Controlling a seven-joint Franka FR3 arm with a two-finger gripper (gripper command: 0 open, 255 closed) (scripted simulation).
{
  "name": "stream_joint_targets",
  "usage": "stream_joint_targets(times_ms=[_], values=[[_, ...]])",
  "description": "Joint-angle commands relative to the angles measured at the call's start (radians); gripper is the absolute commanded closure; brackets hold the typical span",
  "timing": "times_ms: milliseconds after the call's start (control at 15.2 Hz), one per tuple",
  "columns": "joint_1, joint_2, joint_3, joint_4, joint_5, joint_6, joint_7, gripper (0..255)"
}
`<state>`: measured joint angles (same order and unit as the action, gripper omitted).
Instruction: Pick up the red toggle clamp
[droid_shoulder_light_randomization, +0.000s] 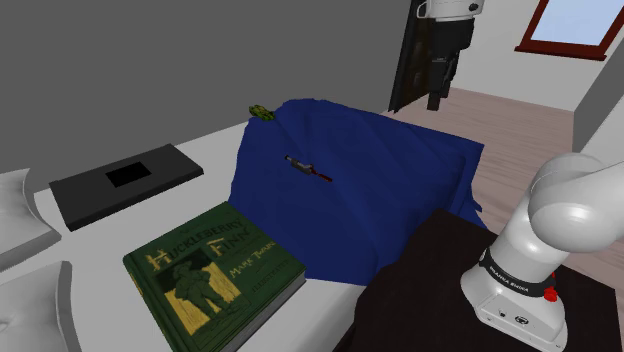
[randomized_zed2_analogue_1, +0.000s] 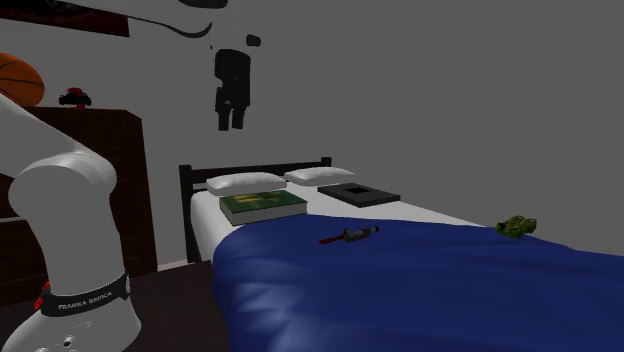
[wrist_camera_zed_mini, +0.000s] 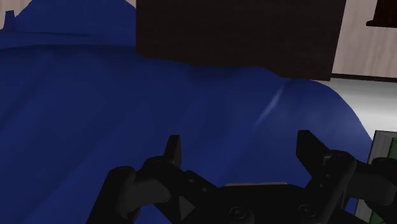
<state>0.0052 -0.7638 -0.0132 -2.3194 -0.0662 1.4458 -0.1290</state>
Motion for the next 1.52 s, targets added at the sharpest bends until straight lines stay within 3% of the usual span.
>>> stream_joint_targets(times_ms=[0,726,1452], values=[[0.0,0.0,0.0,0.0,0.0,0.0,0.0,0],[-0.005,0.354,0.013,0.033,0.047,0.309,0.092,0],[-0.007,0.765,0.014,0.23,0.086,0.514,0.156,0]])
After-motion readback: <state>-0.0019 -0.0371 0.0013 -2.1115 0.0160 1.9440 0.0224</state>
